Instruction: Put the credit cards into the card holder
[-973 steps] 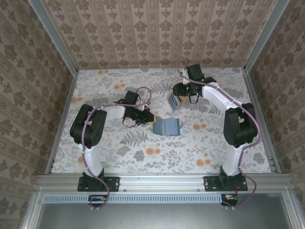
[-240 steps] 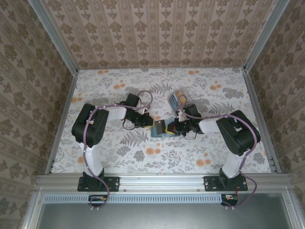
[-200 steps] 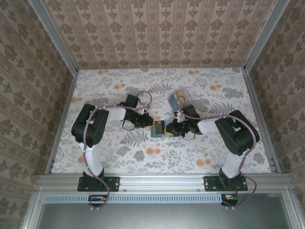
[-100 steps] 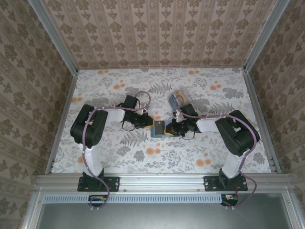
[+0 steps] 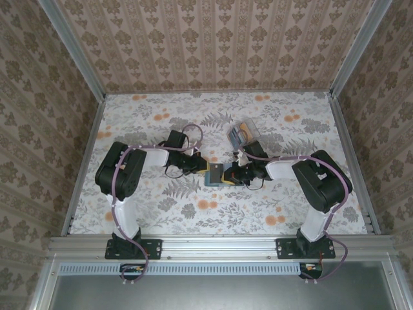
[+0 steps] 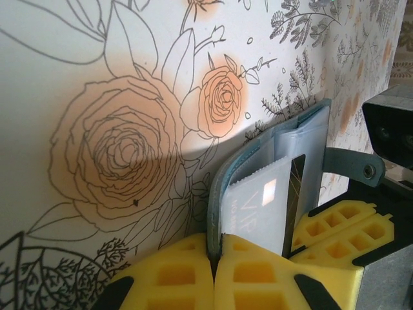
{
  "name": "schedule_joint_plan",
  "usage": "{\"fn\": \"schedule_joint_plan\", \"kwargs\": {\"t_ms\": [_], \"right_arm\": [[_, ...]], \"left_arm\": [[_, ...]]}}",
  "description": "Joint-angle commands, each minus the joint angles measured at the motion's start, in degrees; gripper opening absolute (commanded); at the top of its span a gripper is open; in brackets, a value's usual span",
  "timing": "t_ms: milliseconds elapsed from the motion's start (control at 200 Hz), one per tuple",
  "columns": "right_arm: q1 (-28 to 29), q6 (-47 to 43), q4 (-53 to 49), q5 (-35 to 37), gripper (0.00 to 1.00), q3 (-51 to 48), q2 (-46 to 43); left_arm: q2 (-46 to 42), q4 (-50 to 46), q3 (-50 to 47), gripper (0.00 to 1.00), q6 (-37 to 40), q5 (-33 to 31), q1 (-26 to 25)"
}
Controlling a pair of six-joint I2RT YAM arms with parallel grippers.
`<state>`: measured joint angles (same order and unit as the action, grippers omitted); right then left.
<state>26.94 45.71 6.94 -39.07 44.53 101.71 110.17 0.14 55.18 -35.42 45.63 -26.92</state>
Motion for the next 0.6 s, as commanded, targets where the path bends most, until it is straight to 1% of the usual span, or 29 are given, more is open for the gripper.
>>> {"fn": "schedule_joint_plan", "kwargs": {"t_ms": [0, 75, 145, 185, 460, 595], "right_arm": [[1.10, -2.01, -2.91, -2.83, 0.00, 0.20, 0.36], [1.10, -2.53, -2.89, -3.65, 0.00, 0.88, 1.39], [1.14, -2.65, -3.09, -3.84, 0.00, 1.63, 2.05], [1.23, -2.33, -2.29, -3.90, 0.00, 1.86, 2.38], [1.93, -0.28, 0.76, -5.43, 0.00, 4.15, 4.88], [2.51, -0.45, 0.18, -5.54, 0.00, 5.10, 6.07]], "left_arm": [[-1.53, 2.32, -1.10, 0.08, -1.76, 0.46, 0.11], [-2.12, 2.44, -1.26, 0.20, -1.91, 0.23, -0.06], [-2.50, 2.83, -1.55, 0.27, -2.11, 0.08, -0.15], [-2.59, 3.06, -1.69, 0.30, -2.28, 0.03, -0.15], [-1.12, 6.25, -2.14, 0.30, -5.46, 1.12, -0.15], [-0.92, 7.30, -2.41, 0.29, -6.59, 1.21, -0.07]]}}
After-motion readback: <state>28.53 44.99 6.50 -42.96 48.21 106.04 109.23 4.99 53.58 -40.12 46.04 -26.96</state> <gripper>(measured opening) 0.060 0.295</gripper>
